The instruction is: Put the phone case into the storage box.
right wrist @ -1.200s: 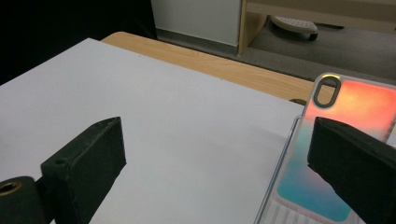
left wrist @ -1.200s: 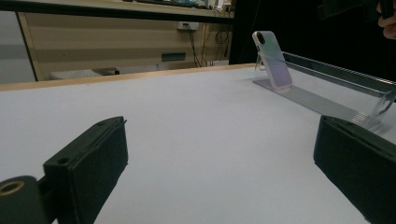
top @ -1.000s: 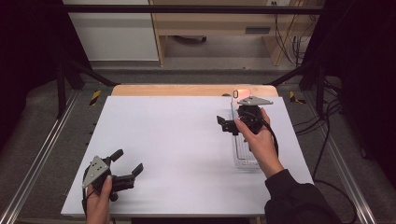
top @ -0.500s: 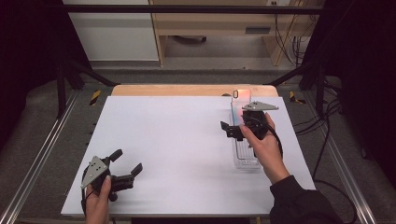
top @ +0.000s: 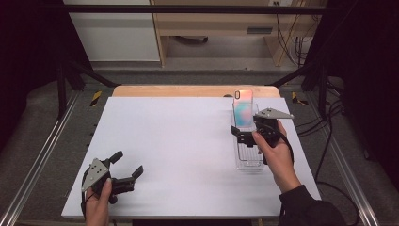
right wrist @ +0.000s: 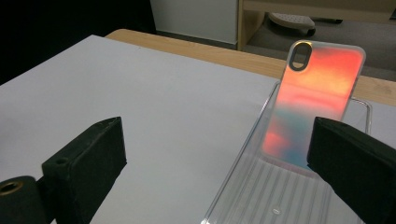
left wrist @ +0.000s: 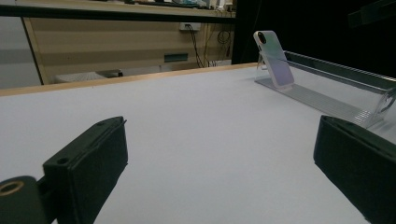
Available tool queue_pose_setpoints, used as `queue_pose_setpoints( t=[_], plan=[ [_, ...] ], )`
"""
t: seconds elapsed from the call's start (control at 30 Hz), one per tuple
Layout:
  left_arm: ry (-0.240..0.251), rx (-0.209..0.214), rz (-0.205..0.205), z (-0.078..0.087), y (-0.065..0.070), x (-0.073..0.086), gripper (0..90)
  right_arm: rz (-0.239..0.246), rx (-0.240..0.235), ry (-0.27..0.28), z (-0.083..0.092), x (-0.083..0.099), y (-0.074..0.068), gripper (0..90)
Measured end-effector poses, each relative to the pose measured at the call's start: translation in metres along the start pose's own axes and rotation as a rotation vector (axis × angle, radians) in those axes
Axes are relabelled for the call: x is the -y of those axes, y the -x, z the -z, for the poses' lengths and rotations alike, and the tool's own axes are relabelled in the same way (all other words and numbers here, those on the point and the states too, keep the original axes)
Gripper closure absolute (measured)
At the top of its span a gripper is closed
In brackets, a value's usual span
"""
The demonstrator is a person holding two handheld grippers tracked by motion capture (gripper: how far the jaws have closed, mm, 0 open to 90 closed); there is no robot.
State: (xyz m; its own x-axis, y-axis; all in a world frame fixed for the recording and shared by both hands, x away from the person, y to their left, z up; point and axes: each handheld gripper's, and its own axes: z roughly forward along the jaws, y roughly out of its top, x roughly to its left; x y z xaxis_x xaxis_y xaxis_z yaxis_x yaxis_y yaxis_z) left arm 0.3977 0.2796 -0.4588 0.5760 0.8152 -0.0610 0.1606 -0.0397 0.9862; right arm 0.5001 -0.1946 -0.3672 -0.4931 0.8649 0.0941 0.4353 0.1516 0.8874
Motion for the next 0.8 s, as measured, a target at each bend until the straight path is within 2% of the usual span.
queue_pose_setpoints(
  t=[0.57, 0.8],
  plan=[
    [0.019, -0.032, 0.022, 0.012, -0.006, -0.001, 2.6, -0.023, 0.029, 0.096, 0.031, 0.018, 0.017, 4.3],
    [0.018, -0.04, 0.016, 0.016, -0.006, -0.001, 2.7, -0.028, 0.049, 0.127, 0.045, 0.025, 0.027, 4.2]
  ],
)
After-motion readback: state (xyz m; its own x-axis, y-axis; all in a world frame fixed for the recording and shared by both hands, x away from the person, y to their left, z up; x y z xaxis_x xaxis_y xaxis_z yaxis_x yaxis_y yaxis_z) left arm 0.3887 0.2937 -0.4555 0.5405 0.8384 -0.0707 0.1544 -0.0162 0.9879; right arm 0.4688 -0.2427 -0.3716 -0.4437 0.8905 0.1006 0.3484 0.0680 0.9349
